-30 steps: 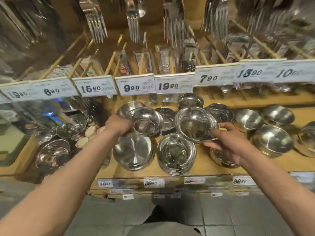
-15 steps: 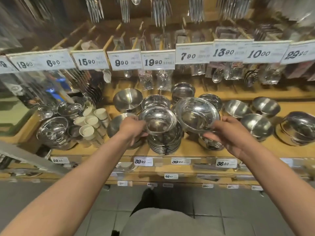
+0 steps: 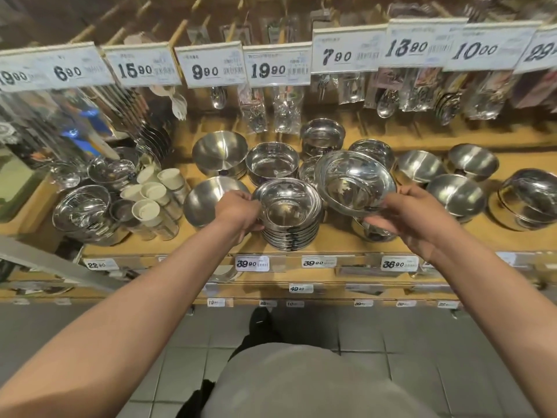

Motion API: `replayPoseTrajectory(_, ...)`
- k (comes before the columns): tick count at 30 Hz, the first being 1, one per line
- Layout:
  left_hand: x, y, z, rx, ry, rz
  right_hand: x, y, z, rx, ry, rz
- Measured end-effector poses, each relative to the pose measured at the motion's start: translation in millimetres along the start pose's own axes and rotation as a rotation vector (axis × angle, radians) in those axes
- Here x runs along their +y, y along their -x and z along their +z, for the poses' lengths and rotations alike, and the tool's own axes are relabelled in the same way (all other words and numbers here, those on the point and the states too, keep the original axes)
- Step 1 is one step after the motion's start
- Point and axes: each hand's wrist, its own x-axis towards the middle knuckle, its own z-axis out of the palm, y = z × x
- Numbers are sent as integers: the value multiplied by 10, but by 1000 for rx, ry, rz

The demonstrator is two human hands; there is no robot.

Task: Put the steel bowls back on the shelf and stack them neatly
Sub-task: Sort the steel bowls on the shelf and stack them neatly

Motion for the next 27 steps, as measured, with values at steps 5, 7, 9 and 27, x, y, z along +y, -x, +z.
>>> replayPoseTrajectory(5,-31,-30,38,52,-34,12,13,22,-49,-8,24,-1)
replayPoseTrajectory(7,-47,-32,51,67,-52,20,5,29,-76,-22,18,5)
replayPoseTrajectory(9,-61,-33,61,70,-47,17,-2,38,-101,-28,10,8)
replayPoseTrajectory(27,-33,69,60,59,-61,42,63,73,-110,-50,-17,39)
